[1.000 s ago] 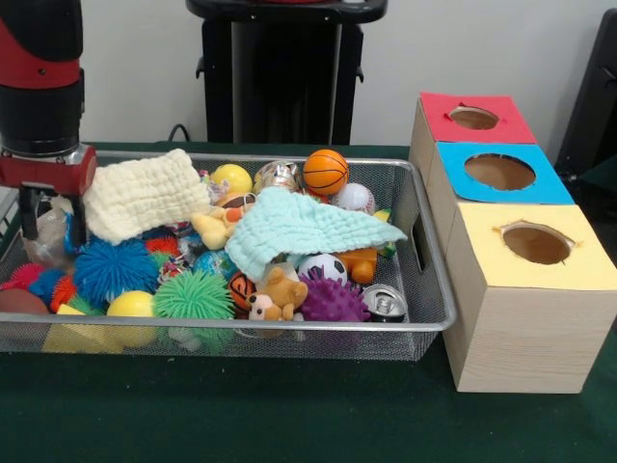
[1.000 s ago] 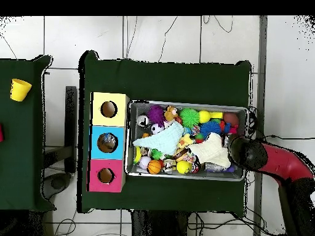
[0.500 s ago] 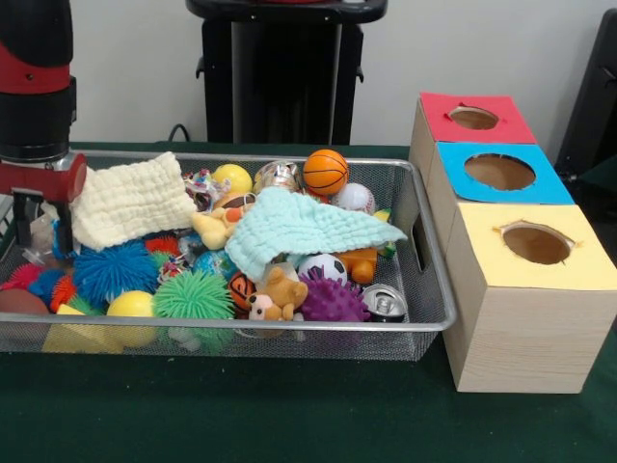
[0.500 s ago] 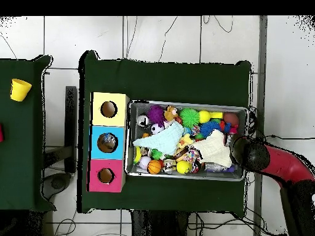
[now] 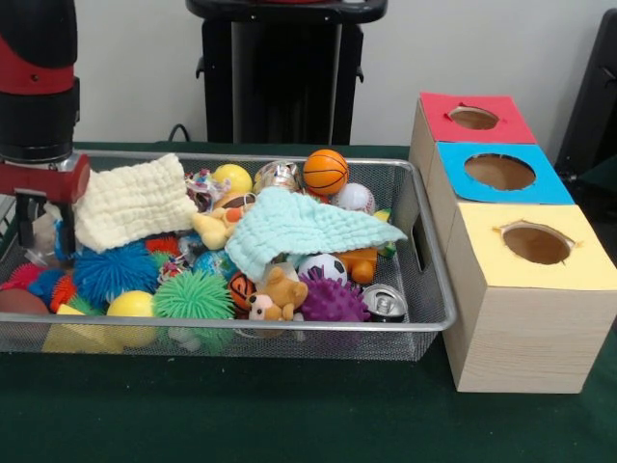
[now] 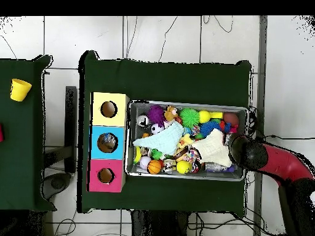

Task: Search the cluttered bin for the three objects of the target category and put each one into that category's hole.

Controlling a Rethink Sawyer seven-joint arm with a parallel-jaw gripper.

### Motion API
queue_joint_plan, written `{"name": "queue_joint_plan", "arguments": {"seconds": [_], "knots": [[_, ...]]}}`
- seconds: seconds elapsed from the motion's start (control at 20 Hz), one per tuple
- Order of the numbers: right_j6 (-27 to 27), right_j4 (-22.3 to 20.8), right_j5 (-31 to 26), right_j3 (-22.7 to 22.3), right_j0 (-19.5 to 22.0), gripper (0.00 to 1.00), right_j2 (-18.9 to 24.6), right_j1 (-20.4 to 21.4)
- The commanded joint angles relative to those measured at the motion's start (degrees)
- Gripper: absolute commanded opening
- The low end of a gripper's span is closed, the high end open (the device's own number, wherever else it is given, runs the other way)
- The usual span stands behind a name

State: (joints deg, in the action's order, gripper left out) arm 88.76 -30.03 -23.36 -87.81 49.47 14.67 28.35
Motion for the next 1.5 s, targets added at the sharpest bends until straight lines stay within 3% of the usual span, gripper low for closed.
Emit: {"name": "queue_joint_plan", "arguments": {"seconds": [0.05, 0.6, 0.85, 1.2, 1.5], "knots": [[5.27, 3.62, -10.09, -0.62, -5.86, 0.0, -0.37, 2.49], [8.37, 6.51, -17.2, 2.18, -15.84, 0.0, -5.58, 7.96], [8.78, 6.84, -22.97, 7.34, -20.88, 0.0, -8.49, 9.42], [7.95, 7.0, -30.24, 12.89, -24.8, 0.0, -10.93, 12.21], [12.0, 7.21, -29.04, 12.98, -26.2, 0.0, -14.47, 15.77]]}}
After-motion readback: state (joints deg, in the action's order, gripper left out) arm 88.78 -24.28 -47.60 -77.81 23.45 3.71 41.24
